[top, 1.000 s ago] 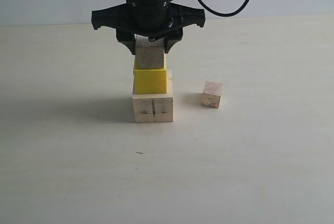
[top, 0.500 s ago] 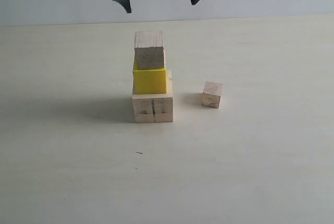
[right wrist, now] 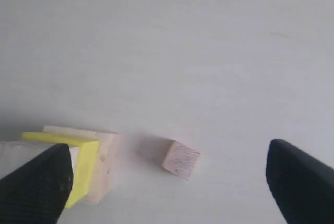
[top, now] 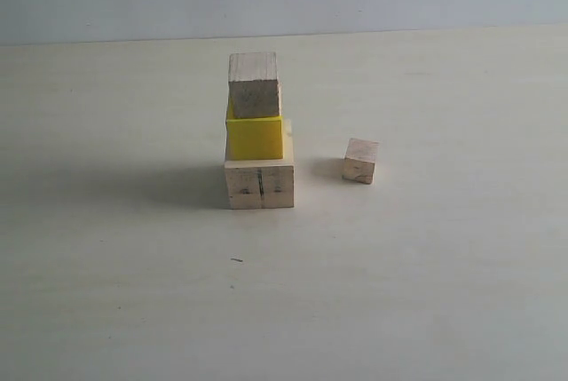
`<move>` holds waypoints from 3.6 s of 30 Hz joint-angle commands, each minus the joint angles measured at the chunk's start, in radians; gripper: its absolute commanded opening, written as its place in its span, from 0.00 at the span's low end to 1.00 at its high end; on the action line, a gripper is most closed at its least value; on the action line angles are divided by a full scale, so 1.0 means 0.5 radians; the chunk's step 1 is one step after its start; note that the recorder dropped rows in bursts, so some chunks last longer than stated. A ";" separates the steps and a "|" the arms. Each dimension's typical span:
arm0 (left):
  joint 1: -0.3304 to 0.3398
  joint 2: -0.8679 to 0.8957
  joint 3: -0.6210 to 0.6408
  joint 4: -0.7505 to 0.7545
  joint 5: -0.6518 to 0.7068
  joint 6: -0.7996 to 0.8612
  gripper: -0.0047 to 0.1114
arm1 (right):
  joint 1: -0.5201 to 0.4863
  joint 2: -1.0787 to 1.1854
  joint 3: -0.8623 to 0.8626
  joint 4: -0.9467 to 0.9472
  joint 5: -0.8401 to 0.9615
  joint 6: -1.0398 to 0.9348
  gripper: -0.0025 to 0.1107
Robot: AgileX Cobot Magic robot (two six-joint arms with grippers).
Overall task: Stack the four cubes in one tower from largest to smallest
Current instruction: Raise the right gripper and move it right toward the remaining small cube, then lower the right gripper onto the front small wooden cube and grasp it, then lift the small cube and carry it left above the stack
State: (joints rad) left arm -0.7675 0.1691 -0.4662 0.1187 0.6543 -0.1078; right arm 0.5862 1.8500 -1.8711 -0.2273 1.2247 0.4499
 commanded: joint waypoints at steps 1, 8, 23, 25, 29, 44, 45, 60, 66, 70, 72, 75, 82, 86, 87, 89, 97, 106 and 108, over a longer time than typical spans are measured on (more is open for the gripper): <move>0.002 -0.011 0.006 0.009 -0.015 -0.002 0.85 | -0.108 -0.029 0.211 -0.036 -0.007 -0.041 0.84; 0.002 -0.011 0.006 0.009 -0.015 -0.002 0.85 | -0.154 -0.047 0.627 -0.009 -0.108 -0.041 0.84; 0.002 -0.011 0.006 0.009 -0.015 -0.002 0.85 | -0.154 -0.039 1.227 0.073 -0.834 0.368 0.84; 0.002 -0.011 0.006 0.009 -0.015 -0.002 0.85 | -0.154 -0.039 1.273 0.073 -0.929 0.423 0.84; 0.002 -0.011 0.006 0.009 -0.015 -0.002 0.85 | -0.154 -0.009 1.309 0.068 -1.051 0.463 0.79; 0.002 -0.011 0.006 0.009 -0.023 -0.002 0.85 | -0.154 0.306 1.309 0.068 -1.266 0.555 0.69; 0.002 -0.011 0.006 0.009 -0.028 -0.002 0.85 | -0.154 0.315 1.309 0.074 -1.294 0.560 0.69; 0.002 -0.011 0.006 0.009 -0.028 -0.002 0.85 | -0.154 0.330 1.309 -0.132 -1.244 0.811 0.12; 0.002 -0.011 0.006 0.009 -0.028 -0.002 0.85 | -0.149 -0.120 1.309 -0.174 -1.009 0.476 0.02; 0.002 -0.011 0.006 0.009 -0.028 -0.002 0.85 | -0.149 -0.459 1.223 0.053 -0.831 0.135 0.02; 0.002 -0.011 0.006 0.009 -0.042 -0.002 0.85 | -0.145 -0.515 1.078 0.226 -0.627 -0.039 0.02; 0.002 -0.011 0.006 0.009 -0.042 -0.002 0.85 | -0.061 -0.518 0.867 0.275 -0.412 -0.132 0.02; 0.002 -0.011 0.006 0.009 -0.042 -0.002 0.85 | 0.309 -0.349 0.419 0.130 -0.118 -0.081 0.02; 0.002 -0.011 0.006 0.009 -0.042 -0.002 0.85 | 0.425 -0.176 0.201 0.120 -0.007 -0.069 0.02; 0.002 -0.011 0.006 0.009 -0.042 -0.002 0.85 | 0.458 -0.120 0.144 0.120 -0.007 -0.059 0.02; 0.002 -0.011 0.006 0.009 -0.042 -0.002 0.85 | 0.496 -0.047 0.045 0.118 -0.007 -0.043 0.02; 0.002 -0.011 0.006 0.009 -0.031 -0.002 0.85 | 0.528 0.170 -0.166 0.071 -0.007 0.142 0.02; 0.002 -0.011 0.006 0.009 -0.019 -0.002 0.85 | 0.444 0.175 -0.159 0.054 -0.007 0.309 0.02; 0.002 -0.011 0.006 0.009 -0.015 -0.002 0.85 | 0.429 0.175 -0.159 0.079 -0.007 0.309 0.02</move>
State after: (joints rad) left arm -0.7675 0.1691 -0.4662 0.1187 0.6525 -0.1072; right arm 0.8167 1.9373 -1.9468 -0.1993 1.2213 0.5973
